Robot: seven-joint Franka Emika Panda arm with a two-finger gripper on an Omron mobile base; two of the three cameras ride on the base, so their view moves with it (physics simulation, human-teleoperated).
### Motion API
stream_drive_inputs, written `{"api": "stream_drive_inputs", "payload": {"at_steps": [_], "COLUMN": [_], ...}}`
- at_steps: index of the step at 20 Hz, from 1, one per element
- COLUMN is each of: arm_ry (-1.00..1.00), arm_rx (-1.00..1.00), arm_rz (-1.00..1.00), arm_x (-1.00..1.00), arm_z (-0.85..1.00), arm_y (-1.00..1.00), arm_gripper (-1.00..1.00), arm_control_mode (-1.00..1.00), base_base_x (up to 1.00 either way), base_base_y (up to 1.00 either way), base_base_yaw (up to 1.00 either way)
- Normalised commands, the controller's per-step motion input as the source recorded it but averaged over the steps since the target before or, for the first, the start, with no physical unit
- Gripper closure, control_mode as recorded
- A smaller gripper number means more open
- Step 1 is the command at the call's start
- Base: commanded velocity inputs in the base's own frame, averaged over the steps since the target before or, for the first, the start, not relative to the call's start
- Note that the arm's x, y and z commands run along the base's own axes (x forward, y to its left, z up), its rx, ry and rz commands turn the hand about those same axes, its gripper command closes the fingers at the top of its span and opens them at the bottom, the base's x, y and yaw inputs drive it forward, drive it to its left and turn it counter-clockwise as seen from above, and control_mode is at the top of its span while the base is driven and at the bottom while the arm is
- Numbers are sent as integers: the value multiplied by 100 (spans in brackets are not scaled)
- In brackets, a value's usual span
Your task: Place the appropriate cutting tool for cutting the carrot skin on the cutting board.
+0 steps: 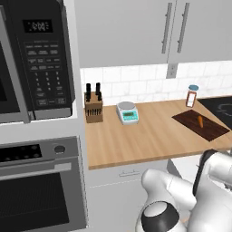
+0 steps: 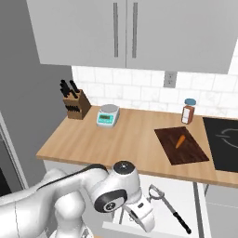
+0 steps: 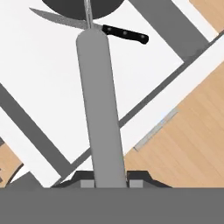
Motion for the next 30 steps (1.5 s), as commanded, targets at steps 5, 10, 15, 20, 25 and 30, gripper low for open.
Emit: {"api": "stream_drive_inputs", "payload": {"at_steps": [5,10,15,20,25,30], "arm_ry": [1,0,4,19,17,16], "arm_rx": [0,0,0,0,1,6], "arm_rz": [0,6,6,0,0,0], "arm_x": [4,21,46,99,100,71], "arm_z": [100,100,95,44,-4,-52], "arm_y": [-1,-19,-14,-41,-37,-19], "arm_gripper": [100,100,100,100,100,100], "arm_control_mode": [-100,-100,-100,-100,-100,-100], "base_base_x": [0,0,0,0,0,0], "base_base_y": [0,0,0,0,0,0], "base_base_yaw": [0,0,0,0,0,0]}}
